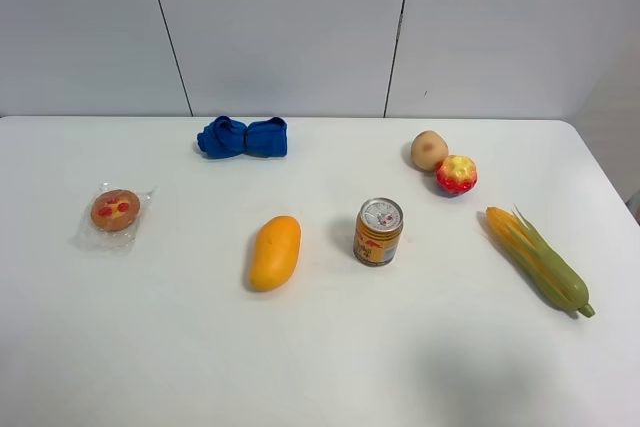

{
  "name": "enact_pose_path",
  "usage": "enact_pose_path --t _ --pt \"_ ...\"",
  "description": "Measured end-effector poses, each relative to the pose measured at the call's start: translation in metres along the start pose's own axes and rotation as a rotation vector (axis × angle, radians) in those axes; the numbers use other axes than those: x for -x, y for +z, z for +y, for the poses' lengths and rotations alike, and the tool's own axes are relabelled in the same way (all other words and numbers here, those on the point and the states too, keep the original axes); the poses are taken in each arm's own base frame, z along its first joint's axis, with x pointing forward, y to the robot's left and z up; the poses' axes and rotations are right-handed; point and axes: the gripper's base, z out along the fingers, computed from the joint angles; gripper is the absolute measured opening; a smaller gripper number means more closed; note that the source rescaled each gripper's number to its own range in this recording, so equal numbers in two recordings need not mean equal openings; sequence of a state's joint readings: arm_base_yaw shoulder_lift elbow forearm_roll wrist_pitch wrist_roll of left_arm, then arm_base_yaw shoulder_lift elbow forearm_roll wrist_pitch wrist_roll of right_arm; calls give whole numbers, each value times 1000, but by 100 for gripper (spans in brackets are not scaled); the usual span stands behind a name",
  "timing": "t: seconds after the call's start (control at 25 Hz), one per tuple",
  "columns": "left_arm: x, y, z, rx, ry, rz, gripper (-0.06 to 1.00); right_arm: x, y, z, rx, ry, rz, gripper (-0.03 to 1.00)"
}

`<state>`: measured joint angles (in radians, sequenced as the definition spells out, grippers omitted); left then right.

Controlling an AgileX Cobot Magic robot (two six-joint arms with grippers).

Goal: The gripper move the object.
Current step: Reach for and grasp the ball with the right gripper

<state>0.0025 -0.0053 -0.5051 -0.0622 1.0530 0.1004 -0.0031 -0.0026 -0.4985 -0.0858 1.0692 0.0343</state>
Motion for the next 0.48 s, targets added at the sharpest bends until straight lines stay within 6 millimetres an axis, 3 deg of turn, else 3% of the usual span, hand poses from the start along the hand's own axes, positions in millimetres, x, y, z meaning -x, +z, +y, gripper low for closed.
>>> enact_pose_path --t 0.48 --pt "0 0 0 0 0 0 100 0 0 0 0 0 0 100"
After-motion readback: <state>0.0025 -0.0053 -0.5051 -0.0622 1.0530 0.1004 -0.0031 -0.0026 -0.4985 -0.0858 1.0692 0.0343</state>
